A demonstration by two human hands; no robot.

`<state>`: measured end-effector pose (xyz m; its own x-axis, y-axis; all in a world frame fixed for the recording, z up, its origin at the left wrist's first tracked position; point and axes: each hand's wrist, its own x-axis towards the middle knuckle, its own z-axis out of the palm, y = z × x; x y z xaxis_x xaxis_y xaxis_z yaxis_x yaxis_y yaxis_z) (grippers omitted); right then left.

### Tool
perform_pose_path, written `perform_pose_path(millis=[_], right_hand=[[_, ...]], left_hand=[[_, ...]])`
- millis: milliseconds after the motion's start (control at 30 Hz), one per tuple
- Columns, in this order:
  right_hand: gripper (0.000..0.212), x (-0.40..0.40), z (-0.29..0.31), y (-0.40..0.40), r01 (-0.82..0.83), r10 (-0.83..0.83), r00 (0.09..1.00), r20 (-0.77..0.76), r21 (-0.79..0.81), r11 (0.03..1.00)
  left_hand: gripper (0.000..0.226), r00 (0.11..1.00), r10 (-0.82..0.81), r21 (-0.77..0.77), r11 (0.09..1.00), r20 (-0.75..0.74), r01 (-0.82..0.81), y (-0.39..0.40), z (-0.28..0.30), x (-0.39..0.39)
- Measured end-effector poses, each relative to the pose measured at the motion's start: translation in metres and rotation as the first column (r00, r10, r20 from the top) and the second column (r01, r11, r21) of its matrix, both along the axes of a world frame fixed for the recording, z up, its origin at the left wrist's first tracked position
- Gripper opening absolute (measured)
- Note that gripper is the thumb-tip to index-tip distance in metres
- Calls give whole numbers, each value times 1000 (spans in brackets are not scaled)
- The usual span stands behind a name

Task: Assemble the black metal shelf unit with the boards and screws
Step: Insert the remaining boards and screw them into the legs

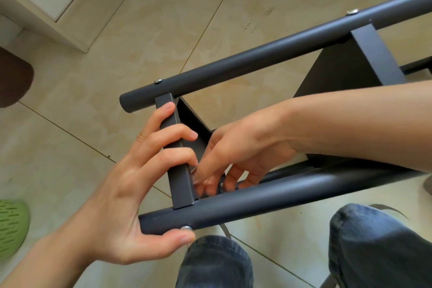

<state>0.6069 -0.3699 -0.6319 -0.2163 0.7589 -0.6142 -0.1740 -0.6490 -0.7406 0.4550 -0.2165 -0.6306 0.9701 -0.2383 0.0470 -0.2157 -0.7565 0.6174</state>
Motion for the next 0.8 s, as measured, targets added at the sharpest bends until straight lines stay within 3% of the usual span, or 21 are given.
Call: perform_pose_path(millis=[133,267,433,633,800], right_hand=[[11,3,3,2,-91,86,995,-46,-101,991],[25,2,-4,4,-95,100,995,27,-150,984],[11,2,-5,3,-66,63,997,-43,-84,994],[16,2,-6,3,-78,78,997,-8,-98,992],[18,-1,-8,3,-60,54,996,-65,-95,994]], left_hand=[[46,999,2,42,999,55,-4,5,-8,-1],[52,998,-15,1,1000,64,15,10,-18,-5],[39,991,-18,114,994,135,3,20,-29,-3],[37,988,-22,103,995,155,6,21,-34,-3],[36,986,-28,105,994,162,11,22,-34,-1]])
